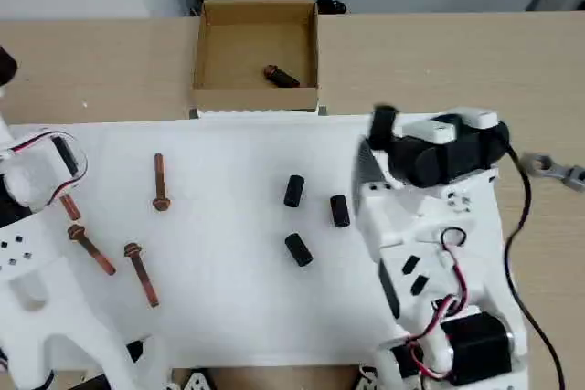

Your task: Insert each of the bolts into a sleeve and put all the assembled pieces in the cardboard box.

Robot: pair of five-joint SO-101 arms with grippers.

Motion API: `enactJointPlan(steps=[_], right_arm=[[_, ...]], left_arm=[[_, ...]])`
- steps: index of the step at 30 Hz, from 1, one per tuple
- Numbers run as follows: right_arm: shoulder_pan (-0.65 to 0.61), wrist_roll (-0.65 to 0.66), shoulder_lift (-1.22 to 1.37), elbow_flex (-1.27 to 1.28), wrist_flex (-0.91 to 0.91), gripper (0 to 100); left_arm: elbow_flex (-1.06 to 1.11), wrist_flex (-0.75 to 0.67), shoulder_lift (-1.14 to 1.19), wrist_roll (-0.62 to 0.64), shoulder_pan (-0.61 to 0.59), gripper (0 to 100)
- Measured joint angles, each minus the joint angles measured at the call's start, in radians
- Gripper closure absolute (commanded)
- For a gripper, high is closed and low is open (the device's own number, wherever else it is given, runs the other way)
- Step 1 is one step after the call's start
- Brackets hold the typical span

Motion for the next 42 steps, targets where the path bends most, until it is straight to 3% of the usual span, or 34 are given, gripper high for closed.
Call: enactJointPlan(steps=[6,10,18,23,30,36,42], right_arm=[[-0.057,-0.017,0.284,-0.384,0.098,99.5],[-0.114,0.072,0.54,-0.62,0.187,99.5],[-0.385,0.146,0.669,-0.664,0.207,99.5],[-0.419,0.189,0.534,-0.468,0.219,99.5],[-0.428,0.293,0.101,-0.101,0.233,99.5],[-0.425,0.341,-0.232,0.258,0.071,99.5],[-0.319,0.347,-0.508,0.629,-0.19,99.5]], left_arm=[[0.0,-0.014,0.0,0.006,0.083,100],[0.0,-0.087,0.0,0.032,0.161,100],[-0.037,-0.157,0.002,0.091,0.304,100],[-0.245,-0.126,0.002,0.097,0.319,100],[-0.456,0.014,-0.011,0.129,0.397,100],[-0.463,0.017,-0.011,0.137,0.557,100],[-0.465,0.044,-0.011,0.127,0.571,100]])
